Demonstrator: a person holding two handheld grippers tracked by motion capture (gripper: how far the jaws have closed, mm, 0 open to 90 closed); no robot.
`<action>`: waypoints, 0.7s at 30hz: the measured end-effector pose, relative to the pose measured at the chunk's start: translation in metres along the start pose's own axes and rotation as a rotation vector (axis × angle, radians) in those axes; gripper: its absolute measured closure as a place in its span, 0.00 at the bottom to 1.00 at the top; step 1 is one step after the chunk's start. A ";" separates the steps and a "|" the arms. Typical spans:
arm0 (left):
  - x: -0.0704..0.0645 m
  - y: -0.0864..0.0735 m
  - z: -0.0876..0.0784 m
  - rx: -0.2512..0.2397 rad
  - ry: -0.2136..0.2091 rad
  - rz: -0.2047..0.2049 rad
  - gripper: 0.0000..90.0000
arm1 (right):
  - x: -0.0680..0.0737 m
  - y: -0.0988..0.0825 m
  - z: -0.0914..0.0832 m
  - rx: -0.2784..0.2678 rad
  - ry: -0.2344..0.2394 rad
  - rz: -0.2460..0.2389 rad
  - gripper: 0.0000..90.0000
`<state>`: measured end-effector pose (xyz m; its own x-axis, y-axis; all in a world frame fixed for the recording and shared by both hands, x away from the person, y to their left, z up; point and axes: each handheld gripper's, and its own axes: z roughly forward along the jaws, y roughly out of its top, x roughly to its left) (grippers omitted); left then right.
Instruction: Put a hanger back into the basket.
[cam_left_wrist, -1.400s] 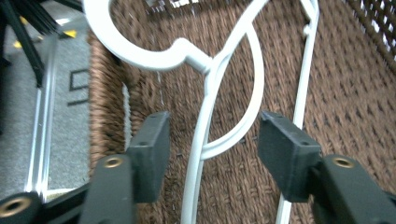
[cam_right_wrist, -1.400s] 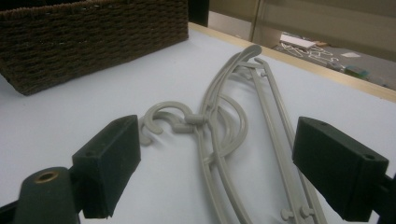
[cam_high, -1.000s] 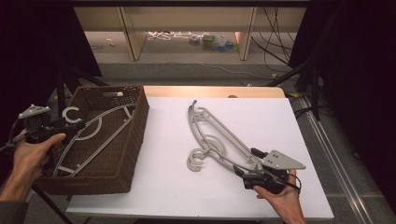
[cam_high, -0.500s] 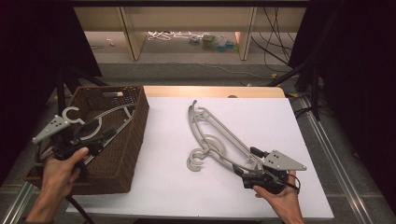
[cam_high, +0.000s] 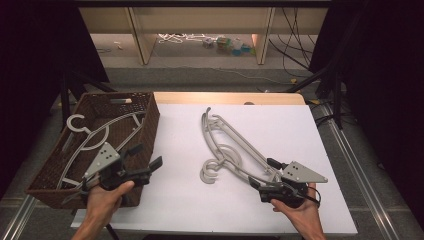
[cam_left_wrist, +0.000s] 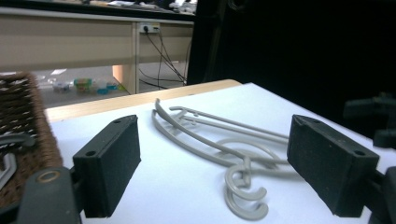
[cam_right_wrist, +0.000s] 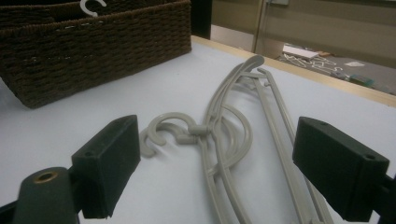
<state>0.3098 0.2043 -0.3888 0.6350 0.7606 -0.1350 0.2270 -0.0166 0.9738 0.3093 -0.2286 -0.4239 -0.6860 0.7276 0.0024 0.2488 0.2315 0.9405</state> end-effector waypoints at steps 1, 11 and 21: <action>-0.003 -0.003 0.001 0.000 -0.007 0.007 0.19 | 0.000 0.000 0.000 0.004 0.005 0.002 0.18; -0.015 -0.027 -0.001 -0.010 -0.022 0.046 0.19 | 0.002 -0.002 0.006 0.024 0.026 0.003 0.18; -0.015 -0.039 0.002 0.009 0.001 0.064 0.19 | 0.005 -0.004 0.009 0.039 0.020 -0.016 0.19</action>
<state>0.2934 0.1924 -0.4249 0.6479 0.7582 -0.0727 0.1928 -0.0709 0.9787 0.3107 -0.2198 -0.4305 -0.7038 0.7104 -0.0056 0.2635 0.2684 0.9266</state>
